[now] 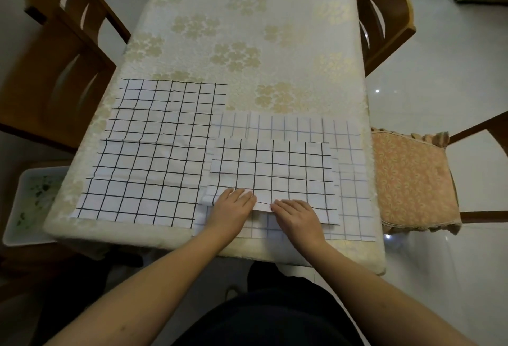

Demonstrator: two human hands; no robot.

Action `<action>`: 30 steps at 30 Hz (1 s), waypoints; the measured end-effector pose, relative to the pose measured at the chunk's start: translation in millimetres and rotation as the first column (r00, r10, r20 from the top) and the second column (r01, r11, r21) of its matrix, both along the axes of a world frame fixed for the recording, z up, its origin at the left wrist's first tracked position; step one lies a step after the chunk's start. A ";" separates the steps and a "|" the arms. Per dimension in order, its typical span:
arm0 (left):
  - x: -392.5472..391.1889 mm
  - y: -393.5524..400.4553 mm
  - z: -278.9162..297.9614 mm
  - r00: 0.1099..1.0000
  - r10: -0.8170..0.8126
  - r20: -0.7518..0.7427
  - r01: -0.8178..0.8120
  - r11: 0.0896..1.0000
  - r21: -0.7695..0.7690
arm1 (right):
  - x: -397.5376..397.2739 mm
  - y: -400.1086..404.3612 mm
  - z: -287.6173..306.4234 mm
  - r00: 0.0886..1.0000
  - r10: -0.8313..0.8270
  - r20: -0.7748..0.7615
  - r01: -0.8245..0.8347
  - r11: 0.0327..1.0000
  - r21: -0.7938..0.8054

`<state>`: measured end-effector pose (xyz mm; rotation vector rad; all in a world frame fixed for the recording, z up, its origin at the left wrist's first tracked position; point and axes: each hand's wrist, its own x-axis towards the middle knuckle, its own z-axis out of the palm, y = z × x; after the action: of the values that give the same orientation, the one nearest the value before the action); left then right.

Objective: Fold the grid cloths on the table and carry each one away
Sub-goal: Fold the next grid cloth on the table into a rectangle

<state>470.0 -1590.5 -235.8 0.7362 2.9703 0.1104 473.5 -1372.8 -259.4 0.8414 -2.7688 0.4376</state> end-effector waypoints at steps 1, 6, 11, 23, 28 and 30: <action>0.3 -4.5 0.5 1.000 0.003 -0.002 -0.003 1.000 -0.009 | 1.6 6.0 -0.8 1.000 -0.011 0.006 0.011 1.000 0.012; 8.9 -22.1 -2.0 0.999 -0.006 0.044 0.008 0.998 -0.058 | 10.8 38.7 -3.5 0.994 -0.088 0.071 0.081 0.992 0.096; 18.9 -32.3 1.8 1.000 0.020 -0.006 -0.021 0.999 -0.042 | 24.1 52.0 2.7 0.984 -0.157 0.085 0.143 0.978 0.154; 37.0 -47.5 12.0 0.998 0.051 -0.020 -0.052 0.997 -0.060 | 47.0 69.1 21.1 0.914 -0.383 0.132 0.334 0.897 0.289; 41.1 -52.3 11.3 0.998 0.059 0.005 -0.058 0.991 -0.117 | 50.7 79.1 25.3 0.880 -0.448 0.158 0.362 0.848 0.388; 43.1 -54.4 13.5 0.997 0.075 0.027 -0.071 0.989 -0.128 | 53.4 82.6 27.7 0.867 -0.466 0.177 0.361 0.831 0.423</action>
<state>513.0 -1644.9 -222.3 0.6047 2.9417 -0.0612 526.9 -1290.3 -231.8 0.2125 -3.2339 -0.0768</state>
